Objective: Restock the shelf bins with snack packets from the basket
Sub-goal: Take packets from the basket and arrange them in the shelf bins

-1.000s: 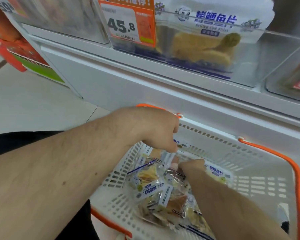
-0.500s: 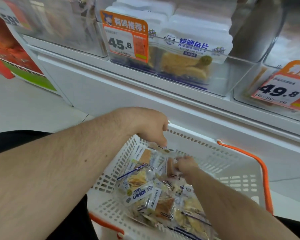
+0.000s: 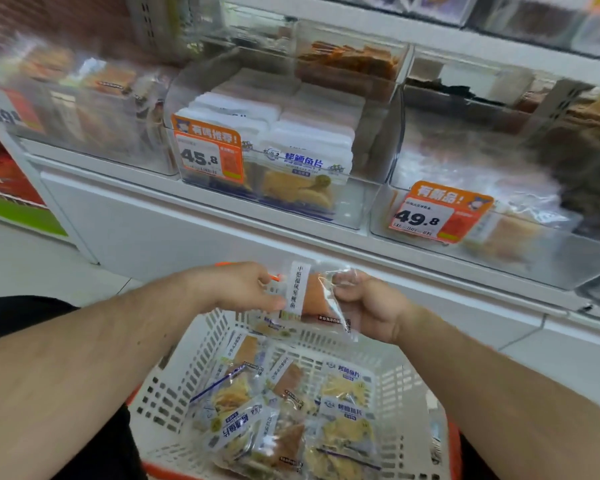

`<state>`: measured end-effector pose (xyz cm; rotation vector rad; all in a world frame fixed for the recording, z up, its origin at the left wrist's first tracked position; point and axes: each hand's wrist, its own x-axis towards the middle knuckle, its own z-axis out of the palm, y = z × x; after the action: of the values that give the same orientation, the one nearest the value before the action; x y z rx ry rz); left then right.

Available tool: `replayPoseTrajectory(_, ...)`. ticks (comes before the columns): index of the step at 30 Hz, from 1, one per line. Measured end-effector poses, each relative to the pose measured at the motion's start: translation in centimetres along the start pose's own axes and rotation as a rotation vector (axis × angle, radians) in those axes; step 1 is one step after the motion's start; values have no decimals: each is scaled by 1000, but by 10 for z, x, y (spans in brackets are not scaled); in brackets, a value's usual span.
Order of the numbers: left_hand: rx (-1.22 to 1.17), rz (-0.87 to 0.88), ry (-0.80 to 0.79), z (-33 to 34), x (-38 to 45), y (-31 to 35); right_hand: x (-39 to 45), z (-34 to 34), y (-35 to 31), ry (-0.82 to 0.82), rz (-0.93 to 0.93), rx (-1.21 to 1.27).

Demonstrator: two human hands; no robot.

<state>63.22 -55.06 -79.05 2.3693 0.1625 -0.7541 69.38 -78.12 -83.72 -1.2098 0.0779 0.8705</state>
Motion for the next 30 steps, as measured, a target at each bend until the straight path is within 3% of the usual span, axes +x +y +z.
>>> replayPoseTrajectory(5,-551,167,87,5,-7,29,-36,5,-39,-104,-108,-13)
replayPoseTrajectory(7,-691,194,178,8,-11,44,-46,4,-49,-74,-145,15)
replayPoseTrajectory(9,-733,206,261,13,-10,56,-53,4,-57,68,-210,-35)
replayPoseTrajectory(13,-636,228,399,22,-5,71,-71,1,-66,418,-311,-311)
replayPoseTrajectory(16,-419,269,509,21,-4,82,-80,-6,-72,541,-400,-597)
replayPoseTrajectory(19,-219,293,606,17,-6,94,-84,-6,-75,574,-471,-1043)
replayPoseTrajectory(22,-77,309,675,14,-7,104,-86,-2,-79,690,-463,-1534)
replayPoseTrajectory(24,-24,323,713,14,-6,109,-90,4,-84,784,-451,-1737)
replayPoseTrajectory(26,-5,341,742,15,-6,116,-97,8,-91,794,-456,-1710)
replayPoseTrajectory(30,4,450,747,22,-5,135,-115,16,-106,648,-411,-1370)
